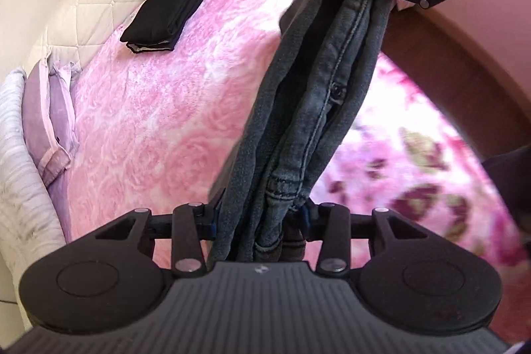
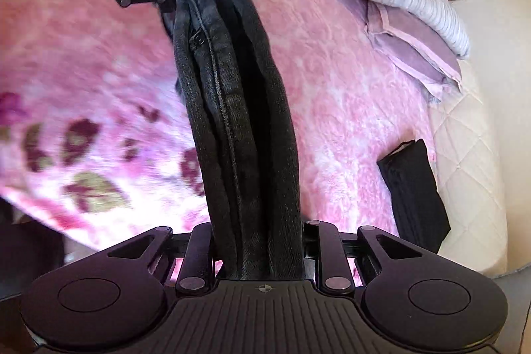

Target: Fold clothes

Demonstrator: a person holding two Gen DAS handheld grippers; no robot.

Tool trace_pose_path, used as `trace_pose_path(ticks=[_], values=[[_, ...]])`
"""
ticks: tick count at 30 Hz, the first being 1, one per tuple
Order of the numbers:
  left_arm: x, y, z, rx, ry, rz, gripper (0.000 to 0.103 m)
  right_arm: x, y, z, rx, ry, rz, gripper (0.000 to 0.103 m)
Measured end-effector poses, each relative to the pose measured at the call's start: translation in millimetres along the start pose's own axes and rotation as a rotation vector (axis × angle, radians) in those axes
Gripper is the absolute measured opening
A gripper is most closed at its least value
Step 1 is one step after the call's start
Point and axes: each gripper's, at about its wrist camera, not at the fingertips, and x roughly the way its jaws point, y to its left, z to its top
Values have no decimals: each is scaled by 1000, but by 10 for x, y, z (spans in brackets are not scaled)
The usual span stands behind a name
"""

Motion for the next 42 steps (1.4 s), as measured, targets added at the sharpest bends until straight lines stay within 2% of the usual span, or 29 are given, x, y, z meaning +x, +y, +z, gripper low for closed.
trace_pose_path(ticks=[5,9,14,18,21,23,28,31,33,35,36,38,39,41,42], values=[[-380,-171,91,-20,-12,-15,37,-434,1,3,47,28,29,22],[-516,-109,328,-20,-41,1,37,-652,-158,-61,68,43,13,22],[-451,270,910,9,-96,52,37,-717,-696,-259,134,37,-55,22],[-160,739,1585,52,-134,127,37,-550,-1356,-555,139,10,-131,23],[271,1215,2203,38,-136,175,37,-231,-2030,-867,115,-27,-173,23],[604,1541,2622,10,-119,194,37,104,-2588,-1109,87,-50,-181,23],[1357,2448,3611,-65,-66,267,36,927,-4057,-1460,-10,-105,-207,23],[1792,2788,4002,-74,-58,360,37,1341,-4604,-1634,-41,-151,-271,23],[2193,2843,4109,-57,-45,406,39,1670,-4777,-1764,-64,-177,-334,25],[2769,2760,4113,-30,-6,401,43,2090,-4747,-1933,-68,-182,-370,30],[3081,2695,4080,-20,31,377,45,2371,-4673,-2019,-81,-162,-359,36],[3599,2496,3982,12,94,256,49,2950,-4481,-2183,-125,-91,-295,42],[3854,2393,3932,28,125,193,56,3209,-4374,-2255,-158,-42,-246,48],[3990,2189,3875,83,121,224,60,3451,-4196,-2385,-191,9,-194,51],[3954,2154,3845,82,111,244,60,3452,-4130,-2436,-196,-2,-214,52]])
